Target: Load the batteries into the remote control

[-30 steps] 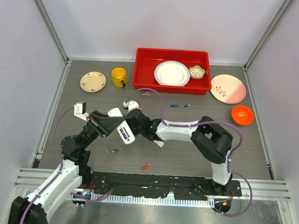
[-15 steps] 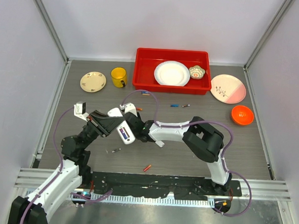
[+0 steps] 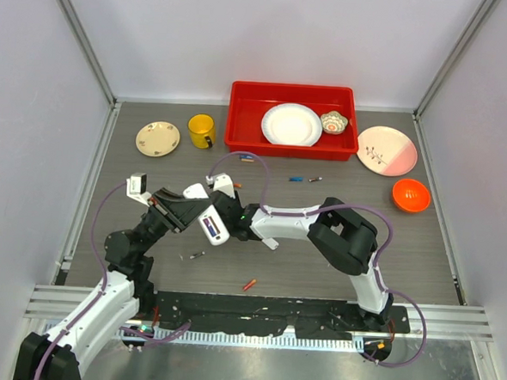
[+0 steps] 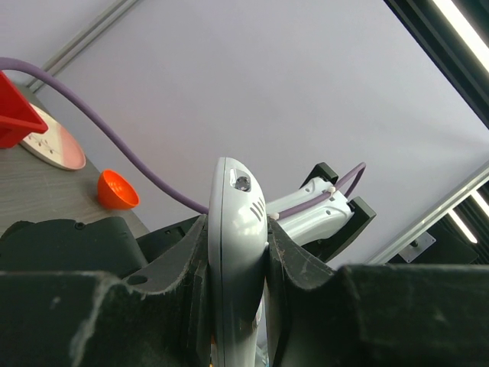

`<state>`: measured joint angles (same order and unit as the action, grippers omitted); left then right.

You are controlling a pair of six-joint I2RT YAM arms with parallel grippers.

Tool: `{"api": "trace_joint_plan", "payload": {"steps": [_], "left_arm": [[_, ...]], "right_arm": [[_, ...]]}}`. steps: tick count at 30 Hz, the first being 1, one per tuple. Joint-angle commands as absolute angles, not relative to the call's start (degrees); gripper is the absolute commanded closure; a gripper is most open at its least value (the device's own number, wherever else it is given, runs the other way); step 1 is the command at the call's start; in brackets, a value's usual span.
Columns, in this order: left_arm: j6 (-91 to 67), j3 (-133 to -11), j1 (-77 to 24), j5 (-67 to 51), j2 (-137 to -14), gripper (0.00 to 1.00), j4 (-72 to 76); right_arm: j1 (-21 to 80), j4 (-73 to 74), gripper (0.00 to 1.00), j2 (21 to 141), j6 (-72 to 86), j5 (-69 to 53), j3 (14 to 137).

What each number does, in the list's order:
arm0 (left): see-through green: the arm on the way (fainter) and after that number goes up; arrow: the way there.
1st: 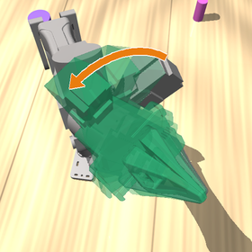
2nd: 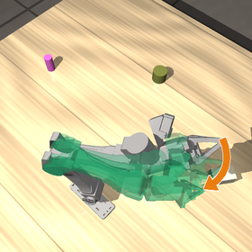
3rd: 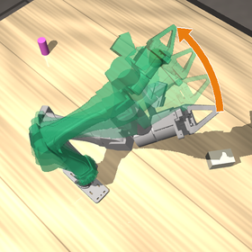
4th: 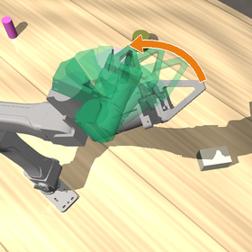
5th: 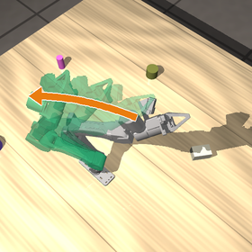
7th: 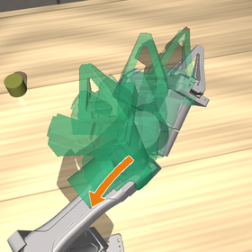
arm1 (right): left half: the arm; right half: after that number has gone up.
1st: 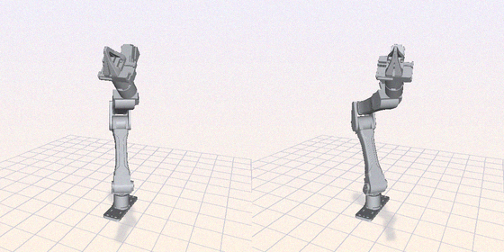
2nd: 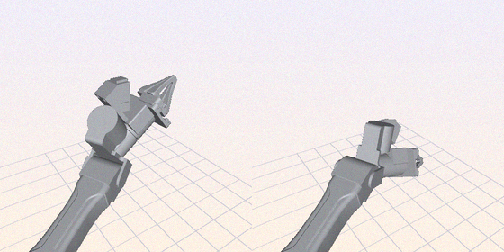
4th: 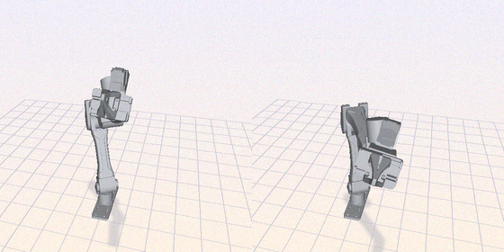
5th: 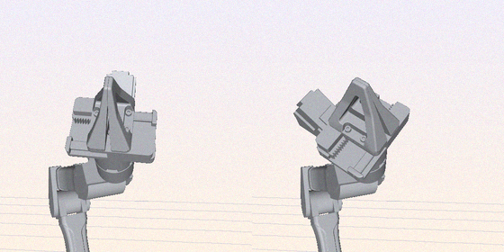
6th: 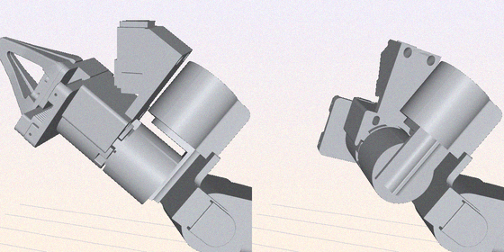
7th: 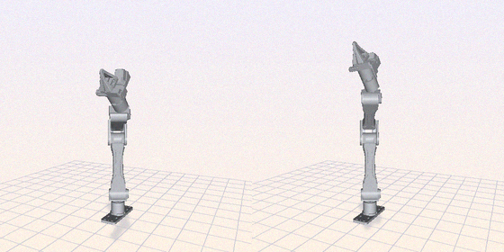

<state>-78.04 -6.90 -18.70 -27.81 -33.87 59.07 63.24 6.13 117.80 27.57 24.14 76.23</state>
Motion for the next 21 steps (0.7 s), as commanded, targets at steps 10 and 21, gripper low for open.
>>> {"api": "trace_joint_plan", "payload": {"steps": [10,21], "left_arm": [[-78.31,-6.5,-18.9,-26.46,-33.4,1.0,60.38],[-78.31,-6.24,-18.9,-26.28,-33.31,1.0,60.12]], "right_arm": [[62.67,3.87,0.35,118.3,26.37,26.45,76.72],[60.47,3.52,0.4,119.88,25.49,25.93,77.43]]}}
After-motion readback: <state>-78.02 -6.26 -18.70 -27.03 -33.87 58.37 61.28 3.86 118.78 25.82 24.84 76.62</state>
